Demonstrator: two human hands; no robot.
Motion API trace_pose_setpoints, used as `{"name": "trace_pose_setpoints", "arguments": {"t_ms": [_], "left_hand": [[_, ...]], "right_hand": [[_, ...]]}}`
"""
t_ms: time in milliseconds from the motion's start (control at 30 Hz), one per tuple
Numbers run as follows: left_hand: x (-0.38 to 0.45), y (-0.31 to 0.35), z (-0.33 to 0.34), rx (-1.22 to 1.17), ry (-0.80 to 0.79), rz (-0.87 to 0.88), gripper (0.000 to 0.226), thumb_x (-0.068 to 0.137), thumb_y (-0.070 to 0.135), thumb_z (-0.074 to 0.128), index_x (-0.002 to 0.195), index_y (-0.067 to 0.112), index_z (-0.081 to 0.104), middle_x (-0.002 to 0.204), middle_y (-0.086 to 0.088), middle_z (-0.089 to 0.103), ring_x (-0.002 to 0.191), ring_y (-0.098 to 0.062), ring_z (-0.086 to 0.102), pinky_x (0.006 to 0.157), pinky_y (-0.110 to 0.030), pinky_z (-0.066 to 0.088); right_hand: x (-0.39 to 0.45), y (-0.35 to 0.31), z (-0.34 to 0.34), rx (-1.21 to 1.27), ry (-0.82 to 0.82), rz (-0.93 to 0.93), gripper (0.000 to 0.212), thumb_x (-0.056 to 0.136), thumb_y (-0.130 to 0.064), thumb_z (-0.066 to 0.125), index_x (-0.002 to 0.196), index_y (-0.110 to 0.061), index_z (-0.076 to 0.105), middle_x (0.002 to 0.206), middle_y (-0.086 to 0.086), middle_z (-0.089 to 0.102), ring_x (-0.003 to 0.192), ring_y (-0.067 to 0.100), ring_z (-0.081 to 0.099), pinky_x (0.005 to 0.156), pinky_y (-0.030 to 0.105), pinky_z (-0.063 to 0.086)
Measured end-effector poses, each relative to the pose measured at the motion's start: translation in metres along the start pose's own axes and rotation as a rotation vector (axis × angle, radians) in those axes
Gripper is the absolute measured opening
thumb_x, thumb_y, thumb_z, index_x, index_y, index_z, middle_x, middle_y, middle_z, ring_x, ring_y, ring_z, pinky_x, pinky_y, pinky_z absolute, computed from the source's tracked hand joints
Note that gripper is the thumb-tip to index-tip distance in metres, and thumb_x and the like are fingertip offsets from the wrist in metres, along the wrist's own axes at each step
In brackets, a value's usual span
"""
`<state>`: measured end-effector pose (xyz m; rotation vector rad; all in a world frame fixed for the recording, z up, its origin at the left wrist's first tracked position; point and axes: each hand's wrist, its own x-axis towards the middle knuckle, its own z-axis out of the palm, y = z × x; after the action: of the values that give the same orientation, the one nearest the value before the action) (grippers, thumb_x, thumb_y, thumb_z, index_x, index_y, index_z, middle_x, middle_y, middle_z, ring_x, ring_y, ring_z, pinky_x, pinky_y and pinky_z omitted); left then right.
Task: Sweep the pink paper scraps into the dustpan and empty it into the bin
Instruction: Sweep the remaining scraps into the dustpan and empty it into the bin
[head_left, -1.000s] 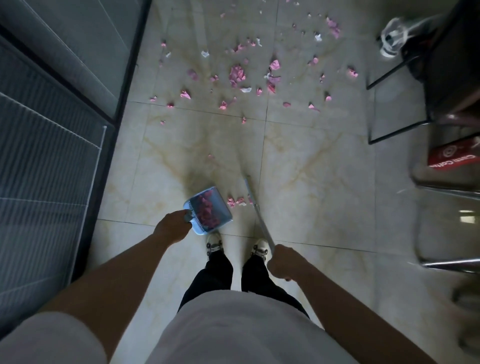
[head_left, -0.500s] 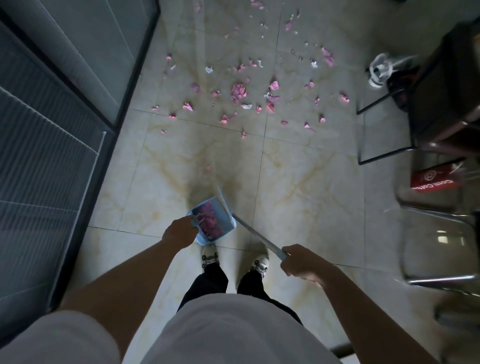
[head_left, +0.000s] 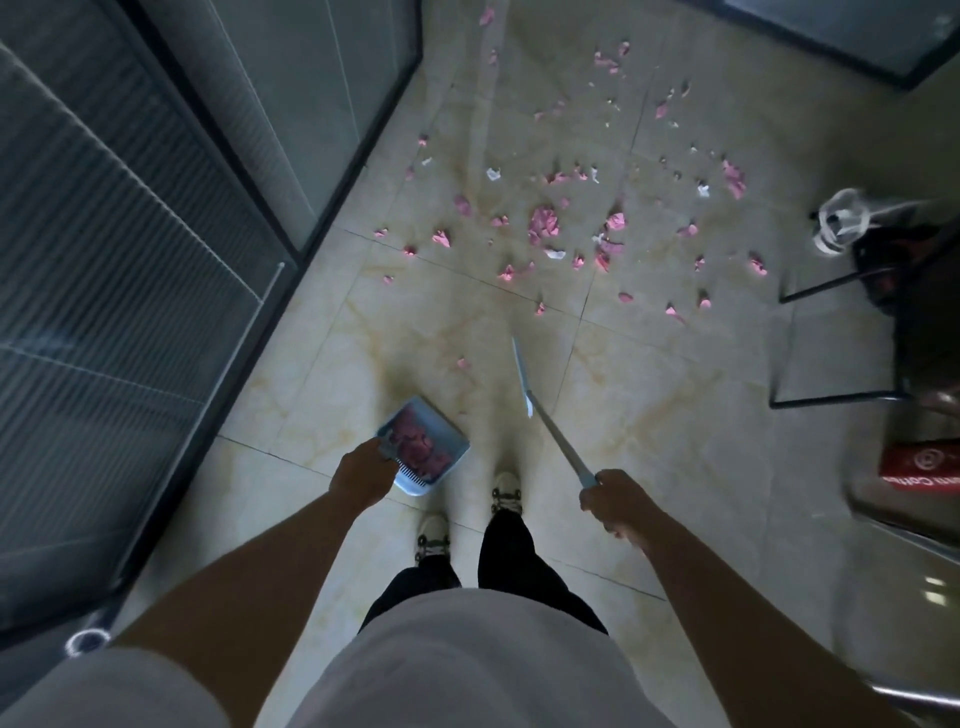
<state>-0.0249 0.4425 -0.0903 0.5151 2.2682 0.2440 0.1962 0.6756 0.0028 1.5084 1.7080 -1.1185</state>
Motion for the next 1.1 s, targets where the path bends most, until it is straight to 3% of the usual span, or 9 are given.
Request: {"name": "trace_pose_setpoints", "arguments": {"t_ms": [200, 367, 500, 567, 734, 834, 900, 967, 1100], "left_hand": [[0.007, 0.016, -0.005, -0.217, -0.002, -0.152, 0.037, 0.093, 0.013, 0.047, 0.129, 0.004, 0.050, 0.129, -0.017, 0.057, 0.116, -0.035, 0.055, 0.099, -0.038, 0.044], [0.018, 0.029, -0.008, -0.167, -0.045, -0.168, 0.039, 0.093, 0.014, 0.046, 0.132, 0.007, 0.050, 0.131, -0.017, 0.057, 0.117, -0.033, 0.055, 0.098, -0.037, 0.043], [0.027, 0.047, -0.013, -0.078, -0.070, -0.119, 0.044, 0.096, 0.011, 0.043, 0.139, 0.007, 0.044, 0.140, -0.016, 0.050, 0.124, -0.033, 0.050, 0.101, -0.037, 0.040], [0.033, 0.052, -0.014, -0.104, -0.081, -0.119, 0.040, 0.095, 0.013, 0.044, 0.134, 0.006, 0.050, 0.136, -0.017, 0.053, 0.121, -0.032, 0.052, 0.098, -0.036, 0.042], [0.043, 0.066, -0.017, -0.080, -0.098, -0.075, 0.033, 0.097, 0.011, 0.042, 0.126, 0.000, 0.054, 0.129, -0.018, 0.059, 0.117, -0.032, 0.055, 0.095, -0.037, 0.044], [0.044, 0.072, -0.019, -0.061, -0.101, -0.051, 0.033, 0.098, 0.010, 0.043, 0.128, 0.000, 0.054, 0.131, -0.017, 0.057, 0.120, -0.031, 0.054, 0.095, -0.035, 0.043], [0.044, 0.069, -0.020, -0.066, -0.115, -0.066, 0.035, 0.098, 0.015, 0.043, 0.128, 0.000, 0.053, 0.131, -0.017, 0.057, 0.118, -0.031, 0.055, 0.094, -0.035, 0.044], [0.041, 0.066, -0.021, -0.068, -0.120, -0.069, 0.035, 0.098, 0.016, 0.043, 0.129, 0.001, 0.051, 0.132, -0.016, 0.056, 0.118, -0.031, 0.055, 0.095, -0.035, 0.045], [0.032, 0.058, -0.020, -0.059, -0.111, -0.078, 0.034, 0.098, 0.009, 0.040, 0.130, 0.001, 0.050, 0.134, -0.016, 0.055, 0.120, -0.031, 0.053, 0.098, -0.036, 0.044]], "right_hand": [[0.046, -0.043, -0.025, -0.151, -0.010, -0.018, 0.032, 0.089, -0.011, 0.047, 0.119, -0.001, 0.052, 0.073, 0.010, 0.056, 0.050, 0.019, 0.051, 0.042, 0.022, 0.036], [0.068, -0.067, -0.048, -0.389, -0.041, -0.084, 0.041, 0.092, -0.013, 0.042, 0.132, -0.004, 0.044, 0.096, 0.011, 0.055, 0.057, 0.015, 0.053, 0.043, 0.021, 0.038], [0.072, -0.074, -0.049, -0.555, -0.104, -0.116, 0.042, 0.091, -0.011, 0.044, 0.131, 0.000, 0.046, 0.094, 0.011, 0.054, 0.065, 0.020, 0.059, 0.053, 0.026, 0.049], [0.067, -0.075, -0.043, -0.637, -0.148, -0.137, 0.040, 0.091, -0.011, 0.043, 0.129, 0.000, 0.046, 0.094, 0.012, 0.054, 0.070, 0.022, 0.063, 0.061, 0.030, 0.054], [0.043, -0.071, -0.030, -0.788, -0.253, -0.187, 0.042, 0.090, -0.013, 0.043, 0.131, -0.002, 0.045, 0.104, 0.012, 0.060, 0.078, 0.023, 0.061, 0.059, 0.030, 0.050], [0.034, -0.078, -0.033, -0.753, -0.324, -0.195, 0.043, 0.089, -0.012, 0.044, 0.131, -0.002, 0.043, 0.090, 0.006, 0.055, 0.065, 0.017, 0.057, 0.048, 0.024, 0.043], [0.032, -0.087, -0.046, -0.674, -0.348, -0.211, 0.036, 0.088, -0.012, 0.046, 0.122, 0.000, 0.050, 0.086, 0.006, 0.055, 0.059, 0.014, 0.051, 0.043, 0.022, 0.039], [0.033, -0.091, -0.064, -0.606, -0.336, -0.208, 0.019, 0.083, -0.010, 0.048, 0.099, -0.004, 0.056, 0.072, 0.005, 0.053, 0.050, 0.013, 0.045, 0.038, 0.021, 0.032], [0.027, -0.085, -0.081, -0.507, -0.290, -0.176, 0.004, 0.076, -0.009, 0.048, 0.077, -0.010, 0.052, 0.059, 0.005, 0.046, 0.040, 0.013, 0.033, 0.038, 0.019, 0.024]]}}
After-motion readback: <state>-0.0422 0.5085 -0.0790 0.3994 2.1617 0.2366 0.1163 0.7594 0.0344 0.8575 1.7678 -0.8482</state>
